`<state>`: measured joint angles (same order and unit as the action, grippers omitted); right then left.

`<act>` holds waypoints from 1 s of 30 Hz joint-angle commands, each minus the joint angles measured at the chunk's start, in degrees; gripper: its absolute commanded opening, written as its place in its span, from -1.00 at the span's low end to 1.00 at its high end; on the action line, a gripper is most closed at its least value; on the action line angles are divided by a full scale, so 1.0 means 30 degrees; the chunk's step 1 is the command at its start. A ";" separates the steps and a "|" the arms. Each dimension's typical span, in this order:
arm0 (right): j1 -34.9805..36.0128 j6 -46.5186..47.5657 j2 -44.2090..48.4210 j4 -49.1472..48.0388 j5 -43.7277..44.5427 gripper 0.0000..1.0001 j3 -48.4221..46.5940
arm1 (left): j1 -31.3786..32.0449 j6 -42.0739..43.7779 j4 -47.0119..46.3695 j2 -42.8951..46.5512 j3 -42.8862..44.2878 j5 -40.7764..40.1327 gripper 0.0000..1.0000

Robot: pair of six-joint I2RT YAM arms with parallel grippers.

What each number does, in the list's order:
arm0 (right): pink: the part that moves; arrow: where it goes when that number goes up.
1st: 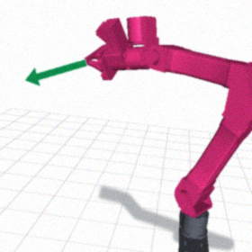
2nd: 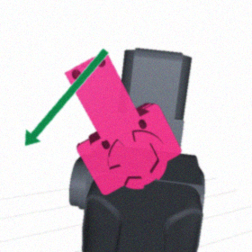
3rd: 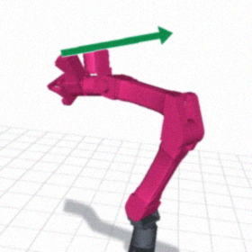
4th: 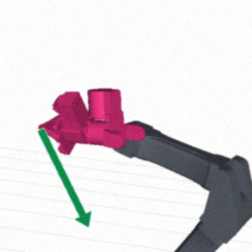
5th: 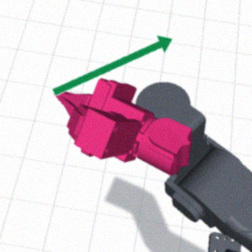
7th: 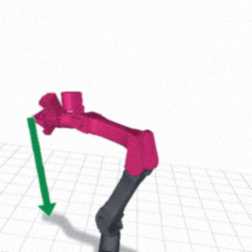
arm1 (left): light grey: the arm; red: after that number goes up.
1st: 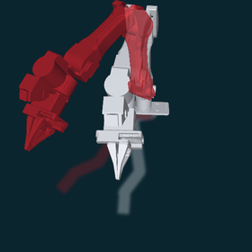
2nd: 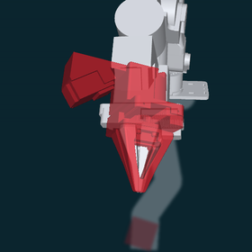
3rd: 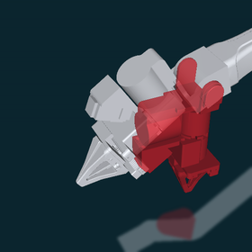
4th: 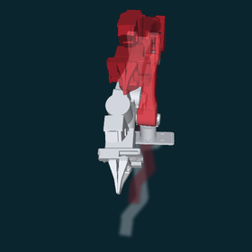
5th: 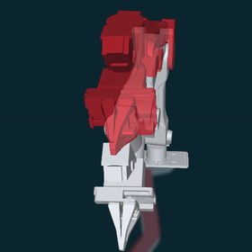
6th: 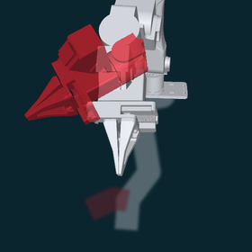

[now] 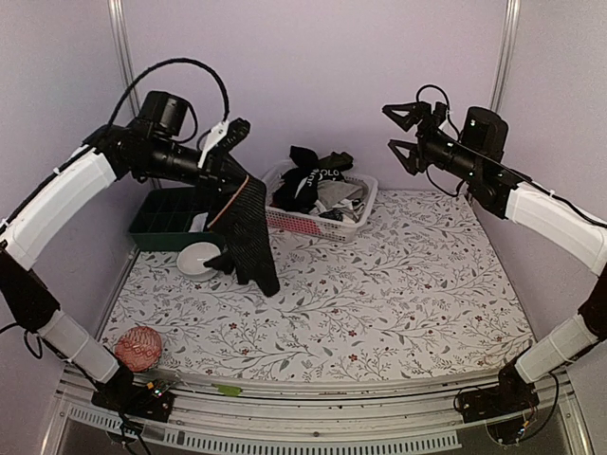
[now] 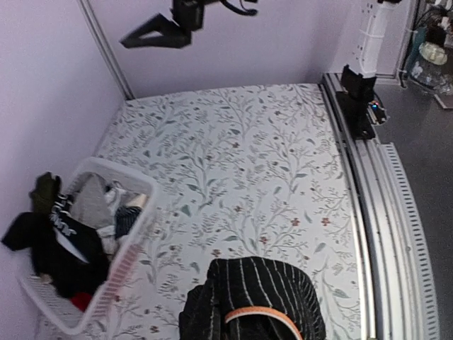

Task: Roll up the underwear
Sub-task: Place the underwear at the center of the board, then adjust the underwear at the center of the board.

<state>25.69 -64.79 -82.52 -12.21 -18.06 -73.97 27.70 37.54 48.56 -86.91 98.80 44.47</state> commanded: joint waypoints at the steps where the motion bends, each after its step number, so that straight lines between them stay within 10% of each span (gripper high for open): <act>1: -0.0065 -0.1286 -0.0575 -0.2316 -0.1083 0.98 -0.0129 | 0.2928 -0.3037 -0.3389 -0.0175 -0.2238 -0.0851 -1.00; 8: -0.0057 -0.1696 -0.0130 -0.2387 -0.1020 0.98 -0.0628 | 0.3743 -0.3383 -0.3336 -0.3025 0.2019 0.2390 -1.00; 13: -0.0065 -0.1540 -0.0679 -0.2616 -0.1198 0.98 -0.1460 | 0.2749 0.3314 -0.1838 -0.0592 -0.6667 0.0451 -0.98; 21: -0.0102 -0.2894 -0.2063 -0.5420 -0.2128 0.98 -0.1031 | 0.0282 0.6263 -0.1339 0.0984 -1.2103 -0.2717 0.02; 30: -0.0311 -0.1641 -0.2059 -0.5160 -0.2471 0.98 -0.0341 | 0.2090 0.5609 -0.2634 -0.0064 -1.2406 -0.2405 0.48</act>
<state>25.12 -72.51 -88.79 -25.78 -24.03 -76.31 29.61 54.43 44.27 -85.73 61.78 37.17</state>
